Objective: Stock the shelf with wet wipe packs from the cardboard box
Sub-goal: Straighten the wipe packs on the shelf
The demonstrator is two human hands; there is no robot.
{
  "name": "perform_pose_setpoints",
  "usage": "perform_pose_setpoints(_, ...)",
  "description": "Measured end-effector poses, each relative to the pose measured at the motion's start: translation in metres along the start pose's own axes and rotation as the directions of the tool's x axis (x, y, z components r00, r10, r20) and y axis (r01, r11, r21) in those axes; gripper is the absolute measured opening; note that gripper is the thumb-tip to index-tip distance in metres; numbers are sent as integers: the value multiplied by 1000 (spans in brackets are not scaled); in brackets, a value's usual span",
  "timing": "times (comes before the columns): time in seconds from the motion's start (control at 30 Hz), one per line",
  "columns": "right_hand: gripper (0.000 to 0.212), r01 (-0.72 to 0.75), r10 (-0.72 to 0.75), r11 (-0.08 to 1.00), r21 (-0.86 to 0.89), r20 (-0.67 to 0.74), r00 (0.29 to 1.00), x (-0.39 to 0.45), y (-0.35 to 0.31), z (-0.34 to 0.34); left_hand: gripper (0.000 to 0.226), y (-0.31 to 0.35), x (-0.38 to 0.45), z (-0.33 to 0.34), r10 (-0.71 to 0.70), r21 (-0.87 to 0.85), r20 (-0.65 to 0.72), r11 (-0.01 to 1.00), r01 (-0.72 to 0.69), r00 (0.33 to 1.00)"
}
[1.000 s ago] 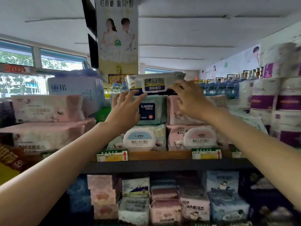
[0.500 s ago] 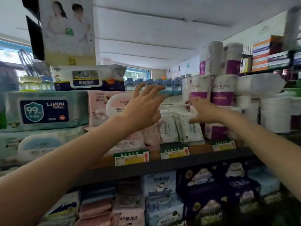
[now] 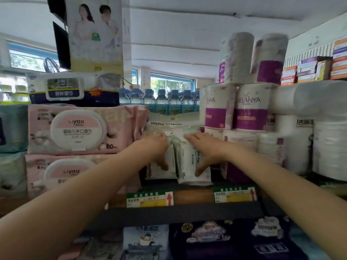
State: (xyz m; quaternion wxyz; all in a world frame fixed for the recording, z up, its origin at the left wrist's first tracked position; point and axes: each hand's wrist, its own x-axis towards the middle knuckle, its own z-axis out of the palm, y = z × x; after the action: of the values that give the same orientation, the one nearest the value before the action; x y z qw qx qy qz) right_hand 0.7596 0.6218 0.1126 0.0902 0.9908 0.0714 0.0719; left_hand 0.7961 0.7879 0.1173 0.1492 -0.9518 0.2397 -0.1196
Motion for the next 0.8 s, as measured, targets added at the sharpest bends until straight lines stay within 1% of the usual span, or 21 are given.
perform_pose_setpoints(0.03,121,6,-6,1000,-5,-2,1000,1,1,0,111,1,4,2,-23,-22,10,1000,23,1000)
perform_pose_setpoints(0.07,121,12,-12,1000,-2,-4,1000,1,1,0,114,2,5,4,-33,-9,-1,999,33,999)
perform_pose_setpoints(0.17,122,16,-15,1000,19,-21,1000,-1,0,4,112,5,7,7,-34,68,-55,997,38,998)
perform_pose_setpoints(0.23,121,-9,9,1000,0,-54,999,-1,-4,7,110,6,8,5,-48,93,-74,994,55,996)
perform_pose_setpoints(0.27,121,-30,28,999,-25,-75,997,-1,-8,9,110,7,9,5,-57,103,-90,992,66,994)
perform_pose_setpoints(0.33,116,-84,65,987,-137,-141,988,3,-19,14,107,10,11,8,-61,150,-136,985,81,989)
perform_pose_setpoints(0.4,108,-146,84,957,-250,-241,967,10,-24,21,97,14,13,12,-44,207,-204,974,87,978)
perform_pose_setpoints(0.47,105,-187,106,946,-264,-293,950,17,-21,22,78,17,15,14,-30,223,-262,970,91,965)
perform_pose_setpoints(0.53,107,-167,99,954,-248,-264,959,20,-15,18,67,20,14,13,-5,247,-285,966,79,958)
perform_pose_setpoints(0.6,113,-117,74,971,-208,-207,976,19,-10,14,70,23,11,12,41,290,-281,956,44,959)
perform_pose_setpoints(0.67,117,-59,34,990,-132,-179,983,14,-5,10,75,20,10,11,73,287,-274,958,9,959)
perform_pose_setpoints(0.73,113,-10,-13,995,-98,-227,974,8,2,6,77,8,11,7,51,230,-252,973,9,966)
perform_pose_setpoints(0.8,101,17,-50,993,-114,-294,954,2,7,1,66,-6,12,2,10,183,-240,983,35,971)
